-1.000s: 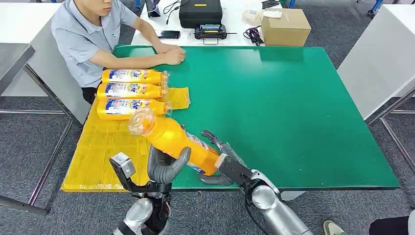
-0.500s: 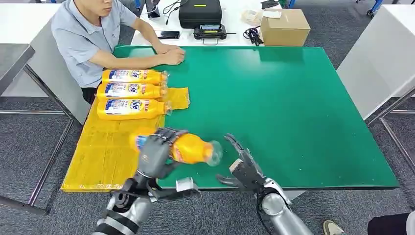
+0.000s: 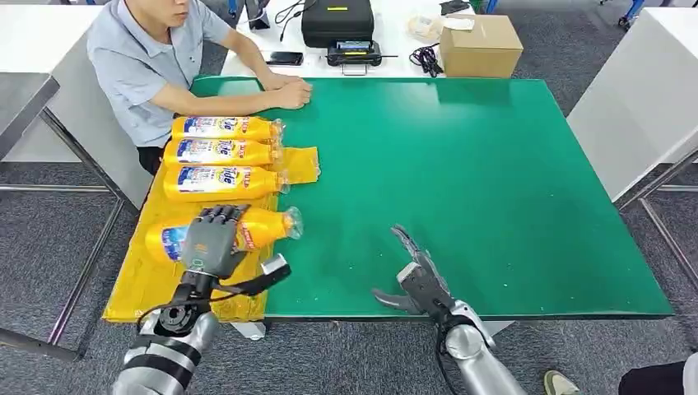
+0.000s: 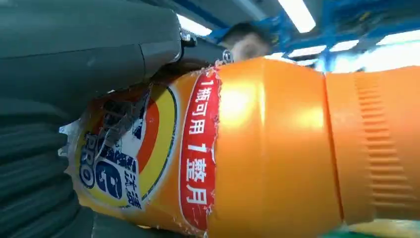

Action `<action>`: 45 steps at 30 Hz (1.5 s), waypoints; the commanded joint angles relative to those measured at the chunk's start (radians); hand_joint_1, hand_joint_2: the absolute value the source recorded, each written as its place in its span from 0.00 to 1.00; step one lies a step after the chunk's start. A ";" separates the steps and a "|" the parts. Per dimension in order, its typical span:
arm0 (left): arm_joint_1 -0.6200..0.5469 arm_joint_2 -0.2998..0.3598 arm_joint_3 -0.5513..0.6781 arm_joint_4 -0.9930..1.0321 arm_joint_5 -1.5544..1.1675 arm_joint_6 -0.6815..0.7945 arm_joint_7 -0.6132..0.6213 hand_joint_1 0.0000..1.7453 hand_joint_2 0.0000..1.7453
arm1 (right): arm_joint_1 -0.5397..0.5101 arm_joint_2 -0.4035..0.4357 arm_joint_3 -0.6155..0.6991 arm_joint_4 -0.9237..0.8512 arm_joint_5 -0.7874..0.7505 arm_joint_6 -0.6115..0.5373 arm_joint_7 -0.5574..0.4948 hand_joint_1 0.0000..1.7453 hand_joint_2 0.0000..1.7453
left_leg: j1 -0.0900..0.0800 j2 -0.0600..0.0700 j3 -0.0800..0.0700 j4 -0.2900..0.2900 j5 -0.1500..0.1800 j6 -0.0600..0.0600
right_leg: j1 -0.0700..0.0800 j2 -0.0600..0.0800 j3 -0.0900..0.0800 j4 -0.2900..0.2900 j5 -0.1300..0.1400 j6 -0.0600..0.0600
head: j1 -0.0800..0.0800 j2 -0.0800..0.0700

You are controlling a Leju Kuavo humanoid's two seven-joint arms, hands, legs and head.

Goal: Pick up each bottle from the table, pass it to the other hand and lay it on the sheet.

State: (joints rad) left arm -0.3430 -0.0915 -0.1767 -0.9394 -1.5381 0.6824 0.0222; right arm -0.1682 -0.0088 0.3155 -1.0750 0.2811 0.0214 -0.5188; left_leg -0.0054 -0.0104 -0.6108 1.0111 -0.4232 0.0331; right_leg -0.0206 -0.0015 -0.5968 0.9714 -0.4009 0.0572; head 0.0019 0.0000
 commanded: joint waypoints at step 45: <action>-0.216 0.017 -0.098 0.521 0.332 -0.166 -0.146 0.00 1.00 | -0.130 0.064 -0.033 0.218 0.009 0.041 0.003 0.00 1.00 | 0.000 0.003 0.008 -0.001 0.000 -0.002 | 0.001 0.002 0.008 -0.001 0.001 -0.005 | 0.000 0.000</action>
State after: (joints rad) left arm -0.5829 -0.0698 -0.2434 -0.4925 -1.2112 0.4704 -0.1113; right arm -0.2555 0.0557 0.2750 -0.9350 0.2869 0.0633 -0.5230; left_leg -0.0057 -0.0112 -0.6070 1.0110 -0.4215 0.0331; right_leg -0.0208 -0.0023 -0.5923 0.9717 -0.3991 0.0545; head 0.0015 0.0000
